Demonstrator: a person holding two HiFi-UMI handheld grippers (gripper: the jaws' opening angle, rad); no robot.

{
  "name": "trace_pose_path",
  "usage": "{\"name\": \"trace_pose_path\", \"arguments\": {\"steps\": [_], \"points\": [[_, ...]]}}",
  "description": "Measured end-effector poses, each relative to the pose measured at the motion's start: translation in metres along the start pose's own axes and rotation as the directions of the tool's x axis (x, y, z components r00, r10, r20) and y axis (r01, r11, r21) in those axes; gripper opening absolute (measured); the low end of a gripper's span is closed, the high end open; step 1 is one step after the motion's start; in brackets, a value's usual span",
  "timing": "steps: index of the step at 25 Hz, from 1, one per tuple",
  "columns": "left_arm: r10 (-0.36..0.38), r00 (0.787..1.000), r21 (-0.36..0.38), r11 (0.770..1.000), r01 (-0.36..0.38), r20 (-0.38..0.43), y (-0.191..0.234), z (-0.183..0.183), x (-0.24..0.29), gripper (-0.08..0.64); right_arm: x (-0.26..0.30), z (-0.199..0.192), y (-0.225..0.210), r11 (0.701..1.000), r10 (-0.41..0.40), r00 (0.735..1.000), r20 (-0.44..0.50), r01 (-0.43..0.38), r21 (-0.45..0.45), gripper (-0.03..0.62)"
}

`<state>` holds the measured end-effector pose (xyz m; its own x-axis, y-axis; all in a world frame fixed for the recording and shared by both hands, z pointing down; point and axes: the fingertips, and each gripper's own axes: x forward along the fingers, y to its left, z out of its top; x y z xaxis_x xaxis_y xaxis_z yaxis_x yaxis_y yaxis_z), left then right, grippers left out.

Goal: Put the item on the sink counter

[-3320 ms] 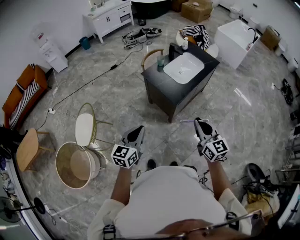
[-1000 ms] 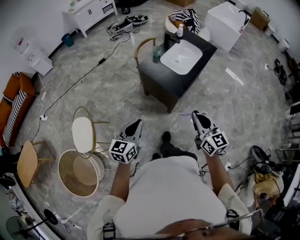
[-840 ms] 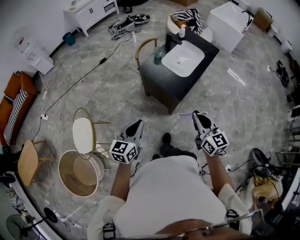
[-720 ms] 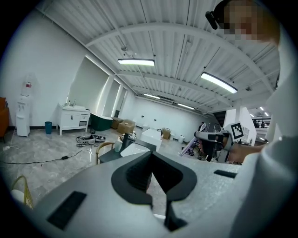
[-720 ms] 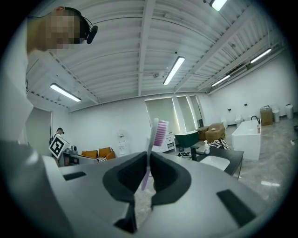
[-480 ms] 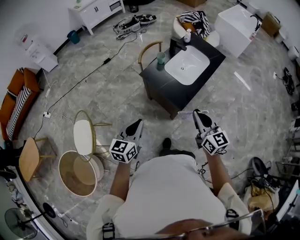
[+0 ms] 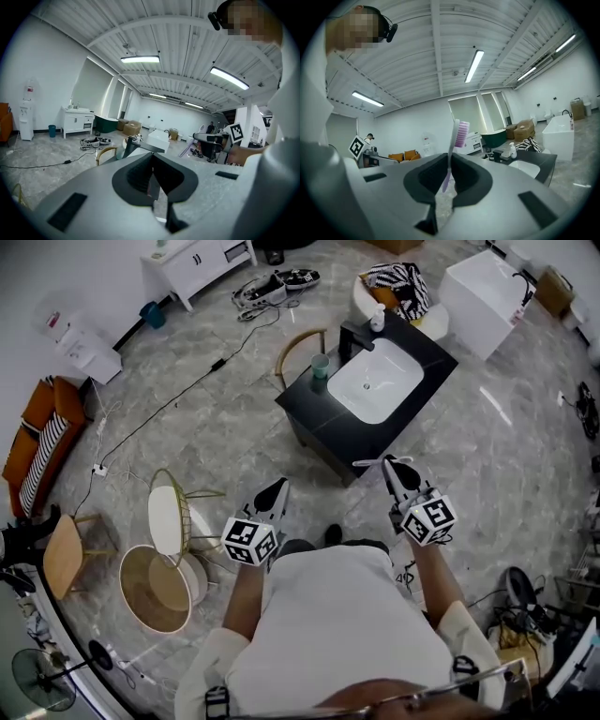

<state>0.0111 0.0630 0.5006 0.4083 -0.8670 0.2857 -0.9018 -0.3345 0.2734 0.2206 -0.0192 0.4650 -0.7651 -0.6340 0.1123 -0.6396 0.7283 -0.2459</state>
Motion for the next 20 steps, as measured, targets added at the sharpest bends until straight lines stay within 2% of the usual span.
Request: {"name": "trace_pose_path", "arguments": {"steps": [12,20], "points": [[0.011,1.0,-0.012,1.0,-0.011,-0.02,0.022,0.011,0.036,0.003,0.029,0.004,-0.031,1.0,-0.006,1.0,-0.005,0.006,0.022,0.029],[-0.03,0.999,-0.019,0.999,0.029,-0.013,0.067,0.029,0.07,0.003,0.076,0.007,-0.042,0.999,-0.036,0.999,-0.015,0.036,0.003,0.029]]}}
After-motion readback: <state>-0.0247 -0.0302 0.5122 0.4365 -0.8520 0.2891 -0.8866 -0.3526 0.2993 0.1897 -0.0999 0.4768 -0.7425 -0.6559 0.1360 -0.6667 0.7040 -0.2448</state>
